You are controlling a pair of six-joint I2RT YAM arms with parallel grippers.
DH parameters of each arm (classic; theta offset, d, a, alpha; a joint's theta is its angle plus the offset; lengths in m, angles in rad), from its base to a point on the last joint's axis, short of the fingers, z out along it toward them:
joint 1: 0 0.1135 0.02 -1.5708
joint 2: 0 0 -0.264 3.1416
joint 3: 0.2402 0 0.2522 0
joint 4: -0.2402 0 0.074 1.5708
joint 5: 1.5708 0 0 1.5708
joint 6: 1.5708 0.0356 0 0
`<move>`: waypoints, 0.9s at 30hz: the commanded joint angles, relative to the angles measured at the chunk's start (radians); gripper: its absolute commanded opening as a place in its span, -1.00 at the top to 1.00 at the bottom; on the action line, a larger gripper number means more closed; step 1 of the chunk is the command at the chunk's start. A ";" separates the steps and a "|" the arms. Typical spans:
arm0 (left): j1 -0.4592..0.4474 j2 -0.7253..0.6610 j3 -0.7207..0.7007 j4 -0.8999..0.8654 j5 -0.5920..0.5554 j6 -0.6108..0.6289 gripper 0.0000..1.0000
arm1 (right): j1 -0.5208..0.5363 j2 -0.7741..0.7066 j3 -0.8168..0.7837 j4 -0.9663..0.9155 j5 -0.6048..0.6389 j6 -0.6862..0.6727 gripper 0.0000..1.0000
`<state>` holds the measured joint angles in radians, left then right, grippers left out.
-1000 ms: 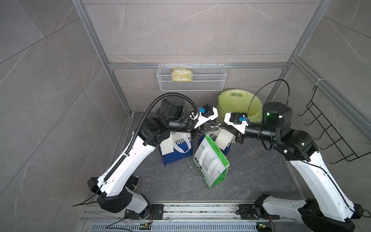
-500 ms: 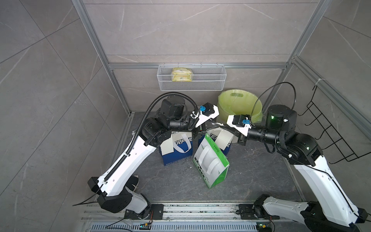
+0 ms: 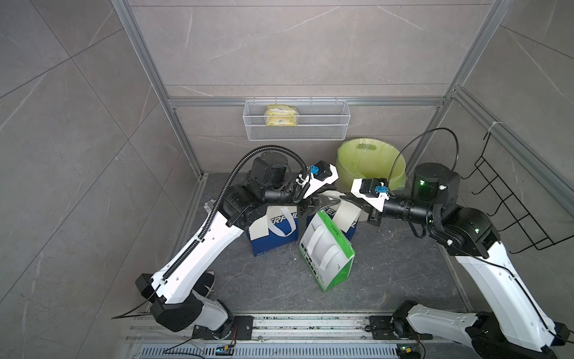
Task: Shred takeout receipts and throw away
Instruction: Shred the takeout receipt.
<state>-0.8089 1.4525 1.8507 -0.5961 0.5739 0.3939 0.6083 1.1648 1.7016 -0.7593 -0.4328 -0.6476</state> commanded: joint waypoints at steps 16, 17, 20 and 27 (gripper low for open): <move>0.010 -0.085 -0.042 0.110 0.083 -0.058 1.00 | 0.007 -0.061 -0.081 0.041 0.056 -0.086 1.00; 0.015 -0.083 -0.042 0.117 0.094 -0.071 1.00 | 0.009 -0.083 -0.117 0.081 0.061 -0.094 1.00; 0.049 -0.065 -0.039 0.146 0.167 -0.156 1.00 | 0.011 -0.136 -0.194 0.162 0.061 -0.130 1.00; 0.204 -0.010 -0.096 0.498 0.426 -0.567 1.00 | 0.026 -0.212 -0.307 0.240 0.078 -0.246 1.00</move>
<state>-0.6998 1.4464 1.7405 -0.3725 0.9108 0.0616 0.6353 1.0080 1.4326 -0.4759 -0.3923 -0.8227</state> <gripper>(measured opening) 0.048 0.040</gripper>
